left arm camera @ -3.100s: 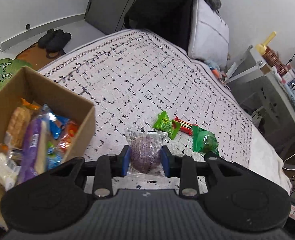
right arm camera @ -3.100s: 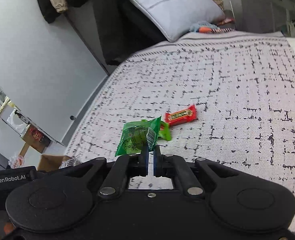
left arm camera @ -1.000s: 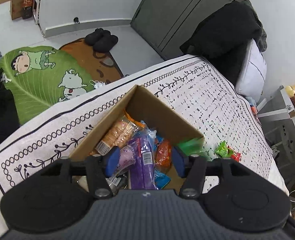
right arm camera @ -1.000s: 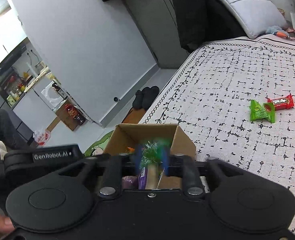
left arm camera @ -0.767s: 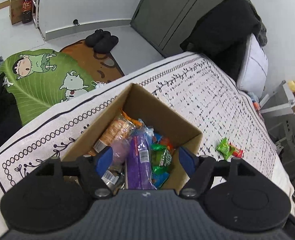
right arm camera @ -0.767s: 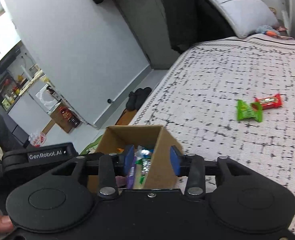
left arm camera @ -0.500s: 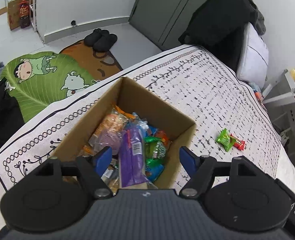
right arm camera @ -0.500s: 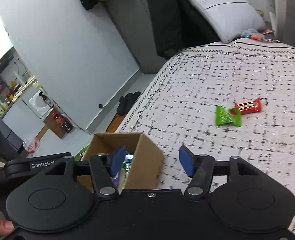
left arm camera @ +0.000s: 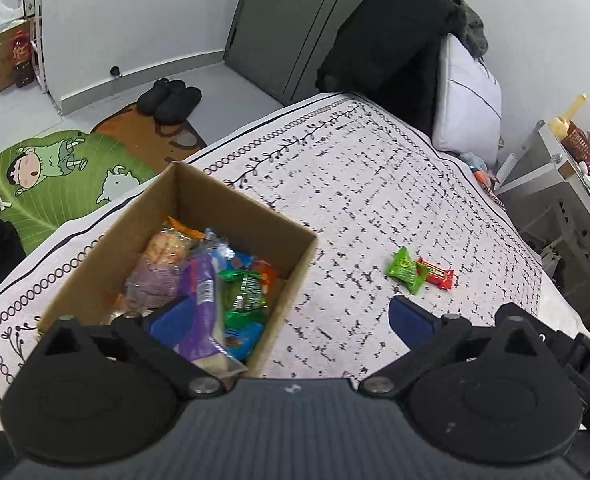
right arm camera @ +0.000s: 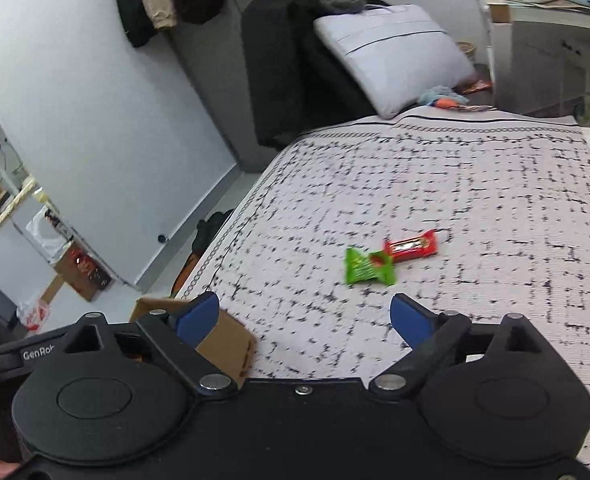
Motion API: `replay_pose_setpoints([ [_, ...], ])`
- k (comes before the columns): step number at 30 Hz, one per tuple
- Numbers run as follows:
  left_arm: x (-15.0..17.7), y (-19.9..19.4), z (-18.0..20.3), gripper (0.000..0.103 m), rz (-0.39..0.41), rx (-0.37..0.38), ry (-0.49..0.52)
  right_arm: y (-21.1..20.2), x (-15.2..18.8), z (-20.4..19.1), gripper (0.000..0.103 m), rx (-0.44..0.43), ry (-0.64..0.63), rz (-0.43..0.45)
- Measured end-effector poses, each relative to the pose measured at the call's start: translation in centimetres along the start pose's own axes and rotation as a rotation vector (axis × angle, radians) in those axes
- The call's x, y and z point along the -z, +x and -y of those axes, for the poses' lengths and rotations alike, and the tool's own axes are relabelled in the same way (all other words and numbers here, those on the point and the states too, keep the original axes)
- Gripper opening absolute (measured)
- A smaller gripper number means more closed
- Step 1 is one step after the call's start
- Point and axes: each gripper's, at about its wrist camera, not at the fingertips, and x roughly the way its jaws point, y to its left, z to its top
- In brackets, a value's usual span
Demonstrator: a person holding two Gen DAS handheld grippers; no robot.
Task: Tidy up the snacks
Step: 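Move both tools back over the green and red candies on the bed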
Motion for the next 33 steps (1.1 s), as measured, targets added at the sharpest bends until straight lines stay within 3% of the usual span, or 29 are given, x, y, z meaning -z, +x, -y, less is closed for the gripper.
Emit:
replay_pose_setpoints([
  [11,1.1,0.9,4.4,0.103,0.025,-0.023,0.053,-0.3,-0.3,4.0,0.098,0.121,-0.017,0.008],
  [19,1.4,2.2,6.4,0.103,0.000,0.006,0.060,0.0,-0.7,6.1,0.098,0.098,-0.015,0.007],
  [22,1.4,2.7,7.3,0.103,0.001,-0.002,0.079,0.4,-1.0,7.3,0.103,0.104,0.008,-0.001],
  [33,1.5,6.4,9.3,0.103,-0.047,-0.015,0.076,2.6,-1.4,10.3,0.103,0.107,0.061,-0.035],
])
